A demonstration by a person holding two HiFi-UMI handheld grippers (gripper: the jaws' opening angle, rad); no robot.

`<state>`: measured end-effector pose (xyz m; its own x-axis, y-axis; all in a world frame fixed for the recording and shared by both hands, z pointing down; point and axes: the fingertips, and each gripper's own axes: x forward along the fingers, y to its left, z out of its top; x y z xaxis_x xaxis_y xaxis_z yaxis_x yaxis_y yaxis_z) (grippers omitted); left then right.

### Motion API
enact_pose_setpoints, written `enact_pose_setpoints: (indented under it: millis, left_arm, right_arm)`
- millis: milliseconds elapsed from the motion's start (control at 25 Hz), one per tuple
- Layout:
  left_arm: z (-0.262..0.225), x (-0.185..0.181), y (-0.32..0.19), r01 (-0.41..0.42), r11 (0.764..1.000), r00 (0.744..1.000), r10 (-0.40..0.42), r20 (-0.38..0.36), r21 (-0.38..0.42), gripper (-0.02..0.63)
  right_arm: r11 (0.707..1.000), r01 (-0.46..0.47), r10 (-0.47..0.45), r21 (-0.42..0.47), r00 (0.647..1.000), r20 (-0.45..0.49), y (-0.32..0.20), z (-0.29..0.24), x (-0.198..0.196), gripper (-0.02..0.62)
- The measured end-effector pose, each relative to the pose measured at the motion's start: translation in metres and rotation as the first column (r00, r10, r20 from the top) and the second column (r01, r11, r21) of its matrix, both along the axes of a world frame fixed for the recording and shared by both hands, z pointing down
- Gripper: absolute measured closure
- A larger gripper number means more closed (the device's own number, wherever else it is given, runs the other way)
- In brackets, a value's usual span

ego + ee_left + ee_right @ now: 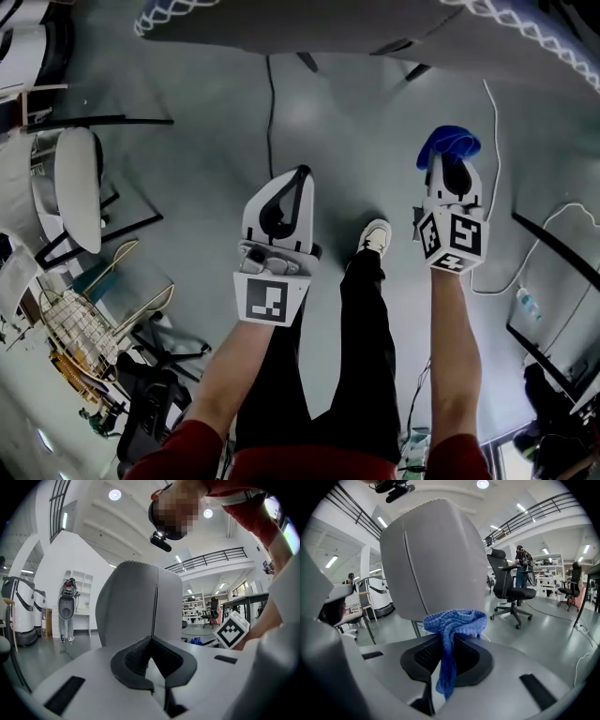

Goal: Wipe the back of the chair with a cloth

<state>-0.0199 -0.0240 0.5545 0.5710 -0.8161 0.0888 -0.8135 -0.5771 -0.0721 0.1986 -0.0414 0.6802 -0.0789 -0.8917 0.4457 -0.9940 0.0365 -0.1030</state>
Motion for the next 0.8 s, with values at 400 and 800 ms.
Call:
enact_pose_setpoints:
  millis: [400, 800]
  left_arm:
    - [-0.004, 0.006, -0.005, 0.02, 1.0, 1.0, -0.02, -0.003, -0.003, 0.592]
    - [-0.001, 0.0, -0.006, 0.034, 0.999, 0.999, -0.035, -0.009, -0.019, 0.592]
  right_arm:
    - [0.998, -0.047, 0.043, -0.035, 0.994, -0.103, -0.091, 0.018, 0.052, 0.535]
    - [0.995, -0.047, 0.033, -0.084, 0.987, -0.156, -0.107, 0.024, 0.051, 0.535]
